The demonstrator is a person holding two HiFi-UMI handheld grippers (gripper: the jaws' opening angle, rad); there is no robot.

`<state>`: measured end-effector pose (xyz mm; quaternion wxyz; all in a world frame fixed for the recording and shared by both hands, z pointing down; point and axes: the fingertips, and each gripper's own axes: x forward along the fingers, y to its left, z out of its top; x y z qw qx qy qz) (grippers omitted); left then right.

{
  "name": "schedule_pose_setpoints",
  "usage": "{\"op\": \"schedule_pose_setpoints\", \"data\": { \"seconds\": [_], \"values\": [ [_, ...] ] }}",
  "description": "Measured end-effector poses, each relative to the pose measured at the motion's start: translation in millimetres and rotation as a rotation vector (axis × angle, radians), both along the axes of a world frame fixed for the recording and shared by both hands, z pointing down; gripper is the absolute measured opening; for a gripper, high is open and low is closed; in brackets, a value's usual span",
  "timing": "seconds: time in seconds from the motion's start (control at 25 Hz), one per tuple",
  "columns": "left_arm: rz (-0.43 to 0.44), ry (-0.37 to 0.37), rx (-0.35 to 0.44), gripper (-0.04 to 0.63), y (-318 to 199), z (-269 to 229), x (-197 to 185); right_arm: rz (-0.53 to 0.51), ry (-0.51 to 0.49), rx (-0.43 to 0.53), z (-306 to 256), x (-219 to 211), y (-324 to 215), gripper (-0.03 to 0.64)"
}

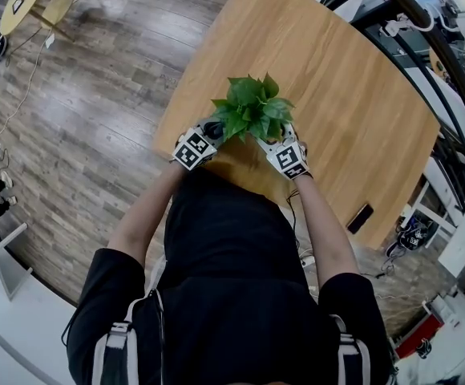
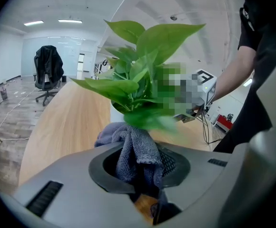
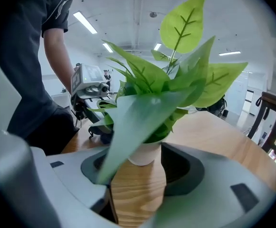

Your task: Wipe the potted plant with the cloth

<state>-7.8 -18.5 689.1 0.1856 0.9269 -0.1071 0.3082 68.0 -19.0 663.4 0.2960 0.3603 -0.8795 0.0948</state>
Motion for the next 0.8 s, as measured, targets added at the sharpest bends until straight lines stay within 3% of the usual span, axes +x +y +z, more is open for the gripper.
{"op": "schedule_pose_setpoints", "data": {
  "seconds": [0.44, 0.64, 0.8],
  "values": [
    [-0.068, 0.017, -0.033, 0.113, 5.3, 4.7, -2.0, 0.000, 0.006, -0.010, -0.3, -8.0, 19.8, 0.242],
    [-0.174, 0.060, -0.070, 0.114, -16.2, 1.6, -7.1, 0.042, 0.011, -0.060, 13.4, 4.6, 23.3, 0.242],
    [-0.168, 0.042, -0.054, 0.114, -20.7, 4.1, -4.5, 0.019, 0.010, -0.012, 2.6, 6.1, 4.0, 0.242]
  ]
}}
